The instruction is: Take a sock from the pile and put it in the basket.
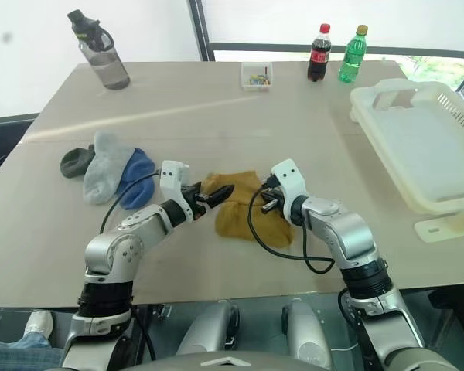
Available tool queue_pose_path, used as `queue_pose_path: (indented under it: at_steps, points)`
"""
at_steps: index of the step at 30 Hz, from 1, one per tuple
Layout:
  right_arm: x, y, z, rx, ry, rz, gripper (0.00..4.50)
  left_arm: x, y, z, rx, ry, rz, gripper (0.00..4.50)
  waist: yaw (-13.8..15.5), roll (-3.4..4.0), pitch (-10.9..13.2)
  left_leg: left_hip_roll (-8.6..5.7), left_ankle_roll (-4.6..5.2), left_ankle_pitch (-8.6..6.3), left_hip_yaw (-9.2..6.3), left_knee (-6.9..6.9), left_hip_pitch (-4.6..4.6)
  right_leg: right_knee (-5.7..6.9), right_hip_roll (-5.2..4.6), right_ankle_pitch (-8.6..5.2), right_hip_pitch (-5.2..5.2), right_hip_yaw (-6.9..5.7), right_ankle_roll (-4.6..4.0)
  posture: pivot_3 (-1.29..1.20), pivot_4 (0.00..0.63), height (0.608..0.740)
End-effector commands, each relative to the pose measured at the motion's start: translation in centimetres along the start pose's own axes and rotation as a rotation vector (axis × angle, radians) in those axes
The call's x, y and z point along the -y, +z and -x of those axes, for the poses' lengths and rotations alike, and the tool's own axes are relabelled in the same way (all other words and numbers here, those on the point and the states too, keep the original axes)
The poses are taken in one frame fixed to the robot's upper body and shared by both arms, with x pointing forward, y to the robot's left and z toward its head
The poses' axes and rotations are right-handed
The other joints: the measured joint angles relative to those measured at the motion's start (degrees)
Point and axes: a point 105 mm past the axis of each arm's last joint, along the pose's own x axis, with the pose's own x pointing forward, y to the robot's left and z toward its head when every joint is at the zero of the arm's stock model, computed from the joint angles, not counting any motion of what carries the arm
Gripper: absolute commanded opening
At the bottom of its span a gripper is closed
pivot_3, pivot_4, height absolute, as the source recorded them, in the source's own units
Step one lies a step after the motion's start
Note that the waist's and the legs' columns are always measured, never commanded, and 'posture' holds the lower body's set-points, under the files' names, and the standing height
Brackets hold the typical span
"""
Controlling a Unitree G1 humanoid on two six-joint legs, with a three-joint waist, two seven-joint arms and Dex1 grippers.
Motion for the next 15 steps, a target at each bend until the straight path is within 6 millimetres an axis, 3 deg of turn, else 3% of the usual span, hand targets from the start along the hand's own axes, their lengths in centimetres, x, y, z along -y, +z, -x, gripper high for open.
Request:
queue_pose_path:
  at_steps: [1,7,15]
  points:
    - [0.1,0.6,0.5,0.031,-0.008,0.003,0.0,-2.8,-0.9,0.8,-0.048,0.118,-0.042,4.47,-0.1,0.0,0.0,0.02,0.0,0.0,0.0,-0.01,0.0,0.0,0.01,0.0,-0.01,0.0,0.0,0.0,0.15,0.74]
    - [0.1,0.6,0.5,0.033,-0.006,0.003,0.0,-4.1,0.5,1.8,-0.014,0.167,-0.088,4.47,-0.1,0.0,0.0,0.03,0.0,0.0,0.03,-0.07,-0.11,0.0,0.02,0.0,-0.16,0.03,0.0,0.0,0.15,0.74]
    - [0.0,0.6,0.4,0.033,0.003,0.003,0.0,-4.6,0.3,2.4,-0.026,0.183,-0.093,4.47,-0.2,0.0,0.0,0.05,0.0,0.0,0.06,-0.11,-0.11,-0.01,0.01,0.0,-0.18,0.06,0.0,0.0,0.15,0.74]
